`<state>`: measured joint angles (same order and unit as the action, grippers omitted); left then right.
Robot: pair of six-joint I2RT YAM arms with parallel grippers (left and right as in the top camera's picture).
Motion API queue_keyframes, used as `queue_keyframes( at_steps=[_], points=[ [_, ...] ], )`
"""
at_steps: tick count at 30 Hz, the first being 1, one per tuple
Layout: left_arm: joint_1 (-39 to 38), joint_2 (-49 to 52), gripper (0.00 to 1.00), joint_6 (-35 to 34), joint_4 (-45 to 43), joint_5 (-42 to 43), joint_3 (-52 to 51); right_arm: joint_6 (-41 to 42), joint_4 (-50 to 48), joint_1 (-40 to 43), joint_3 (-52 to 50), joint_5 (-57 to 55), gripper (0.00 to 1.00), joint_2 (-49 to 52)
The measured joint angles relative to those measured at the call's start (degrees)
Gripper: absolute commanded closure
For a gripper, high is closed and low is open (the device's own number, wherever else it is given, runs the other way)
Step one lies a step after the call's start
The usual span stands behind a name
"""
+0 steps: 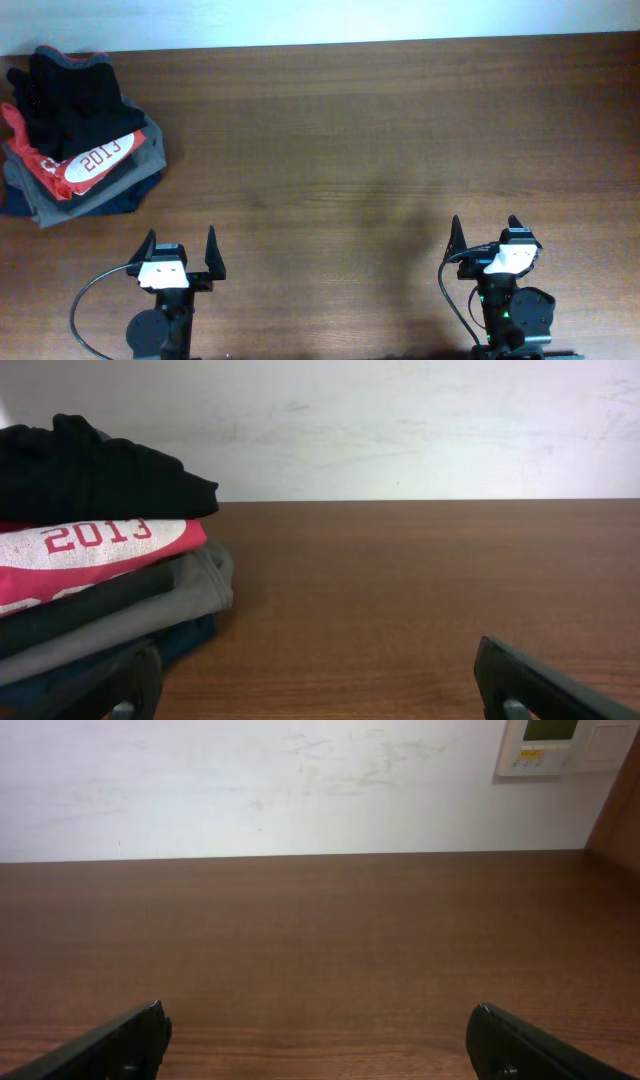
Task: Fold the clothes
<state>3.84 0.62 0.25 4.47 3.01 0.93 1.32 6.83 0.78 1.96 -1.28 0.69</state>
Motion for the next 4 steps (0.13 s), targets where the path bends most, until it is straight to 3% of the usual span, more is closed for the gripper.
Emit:
queue_keyframes(
  at_steps=[4],
  points=[
    [0.0, 0.0, 0.01, 0.0, 0.0, 0.0, 0.0, 0.0, 0.0, 0.0, 0.0, 0.0, 0.01, 0.0]
  ],
)
